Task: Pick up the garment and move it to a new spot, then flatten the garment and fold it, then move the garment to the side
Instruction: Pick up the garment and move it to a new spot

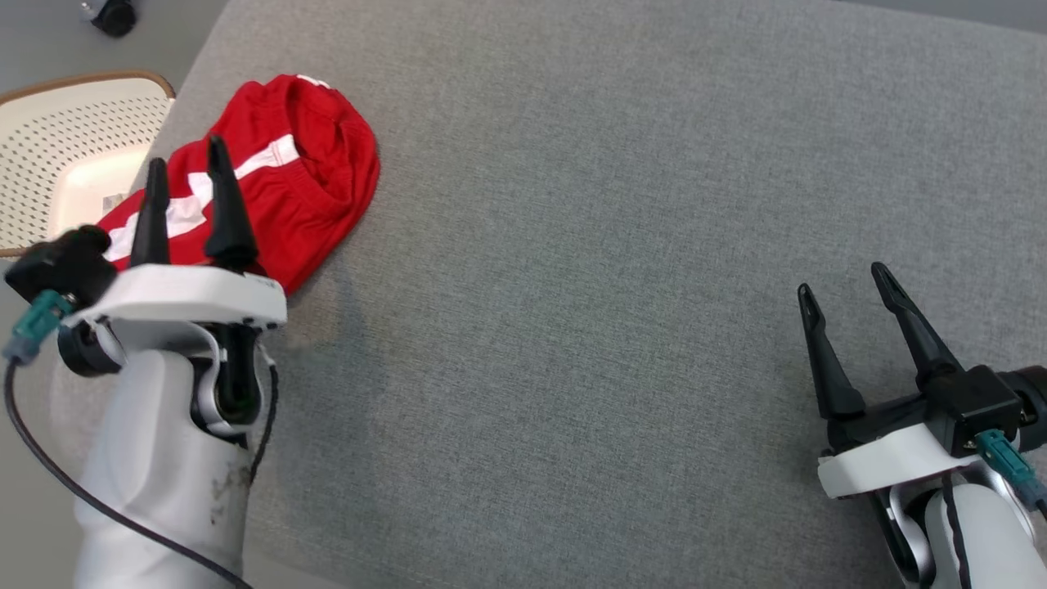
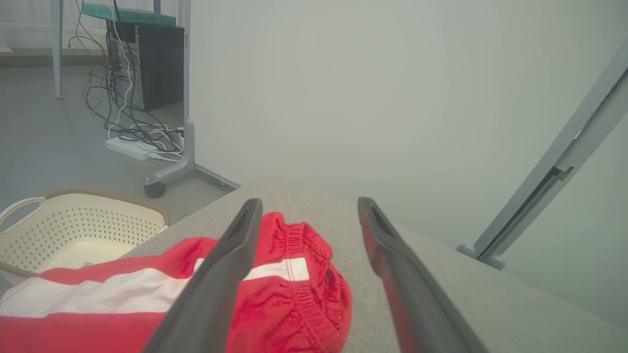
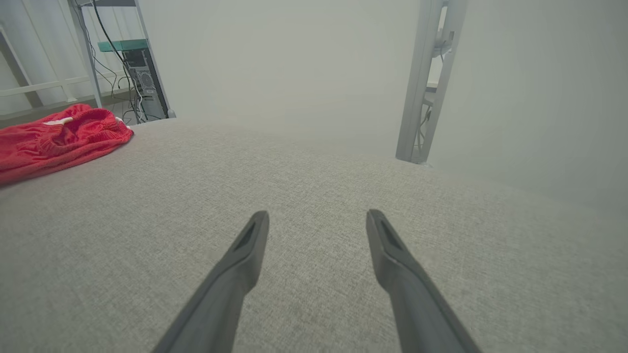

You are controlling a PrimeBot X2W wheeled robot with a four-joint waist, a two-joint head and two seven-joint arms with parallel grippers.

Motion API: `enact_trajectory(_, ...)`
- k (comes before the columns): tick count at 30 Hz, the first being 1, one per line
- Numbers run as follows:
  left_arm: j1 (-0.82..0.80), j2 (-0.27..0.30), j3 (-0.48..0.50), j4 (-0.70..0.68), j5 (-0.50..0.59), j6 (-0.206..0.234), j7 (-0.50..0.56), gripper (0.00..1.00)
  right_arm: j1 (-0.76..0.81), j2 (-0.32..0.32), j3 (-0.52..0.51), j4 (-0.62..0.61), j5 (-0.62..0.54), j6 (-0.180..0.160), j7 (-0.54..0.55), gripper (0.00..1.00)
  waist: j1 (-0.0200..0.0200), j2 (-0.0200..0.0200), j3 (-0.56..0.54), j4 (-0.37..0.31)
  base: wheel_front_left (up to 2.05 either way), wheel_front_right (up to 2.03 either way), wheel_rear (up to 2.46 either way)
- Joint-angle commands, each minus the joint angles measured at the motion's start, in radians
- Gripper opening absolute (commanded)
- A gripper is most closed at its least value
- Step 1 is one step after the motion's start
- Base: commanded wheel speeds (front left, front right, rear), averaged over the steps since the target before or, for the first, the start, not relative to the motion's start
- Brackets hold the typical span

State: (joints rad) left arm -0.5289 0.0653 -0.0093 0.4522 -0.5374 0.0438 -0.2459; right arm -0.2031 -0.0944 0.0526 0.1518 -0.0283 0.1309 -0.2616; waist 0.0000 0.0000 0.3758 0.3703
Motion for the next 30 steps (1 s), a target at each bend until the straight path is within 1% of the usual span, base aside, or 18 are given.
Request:
enact_trajectory(1, -0.044, 0.014, 0.012, 0.026, -0.01, -0.009, 0.0, 1.0, -0.018, -0.01, 0.001, -0.003, -0.012, 0.0, -0.005, 1.0, 0.0, 0.0, 0.044, -0.028, 0.0, 0.0, 0.0)
enact_trajectory(4, -0.118, 0.036, 0.023, 0.113, -0.024, -0.016, 0.01, 1.0, -0.038, -0.017, -0.008, -0.001, -0.014, 0.0, -0.005, 1.0, 0.0, 0.0, 0.075, -0.039, 0.0, 0.0, 0.0)
enact_trajectory(6, -0.165, 0.048, 0.025, 0.181, -0.033, -0.019, 0.041, 1.0, -0.051, -0.022, -0.011, -0.001, -0.018, 0.0, -0.005, 1.0, 0.0, 0.0, 0.089, -0.046, 0.0, 0.0, 0.0)
enact_trajectory(11, -0.274, 0.093, 0.013, 0.331, -0.037, -0.021, 0.149, 1.0, -0.072, -0.028, -0.018, 0.005, -0.023, 0.0, -0.003, 1.0, 0.0, 0.0, 0.116, -0.058, 0.0, 0.0, 0.0)
enact_trajectory(15, -0.338, 0.106, 0.003, 0.428, -0.057, -0.037, 0.246, 1.0, -0.08, -0.022, -0.021, 0.018, -0.021, 0.0, -0.003, 1.0, 0.0, 0.0, 0.128, -0.059, 0.0, 0.0, 0.0)
enact_trajectory(19, -0.39, 0.121, 0.005, 0.505, -0.085, -0.057, 0.339, 1.0, -0.092, -0.014, -0.012, 0.03, -0.023, 0.0, -0.003, 1.0, 0.0, 0.0, 0.143, -0.067, 0.0, 0.0, 0.0)
enact_trajectory(20, -0.39, 0.121, 0.005, 0.505, -0.085, -0.057, 0.339, 1.0, -0.092, -0.014, -0.012, 0.03, -0.023, 0.0, -0.003, 1.0, 0.0, 0.0, 0.143, -0.067, 0.0, 0.0, 0.0)
enact_trajectory(22, -0.412, 0.118, 0.021, 0.538, -0.119, -0.078, 0.382, 1.0, -0.1, -0.014, -0.009, 0.035, -0.023, 0.0, -0.002, 1.0, 0.0, 0.0, 0.15, -0.072, 0.0, 0.0, 0.0)
enact_trajectory(24, -0.43, 0.13, 0.025, 0.571, -0.128, -0.088, 0.415, 1.0, -0.106, -0.014, -0.008, 0.039, -0.022, -0.001, -0.002, 1.0, 0.0, 0.0, 0.155, -0.08, 0.0, 0.0, 0.0)
enact_trajectory(27, -0.448, 0.144, 0.022, 0.612, -0.132, -0.097, 0.436, 1.0, -0.117, -0.014, -0.01, 0.043, -0.019, -0.001, -0.002, 1.0, 0.0, 0.0, 0.162, -0.094, 0.0, 0.0, 0.0)
enact_trajectory(30, -0.449, 0.161, -0.006, 0.651, -0.103, -0.095, 0.442, 1.0, -0.124, -0.013, -0.016, 0.041, -0.016, -0.001, -0.002, 1.0, 0.0, 0.0, 0.167, -0.107, 0.0, 0.0, 0.0)
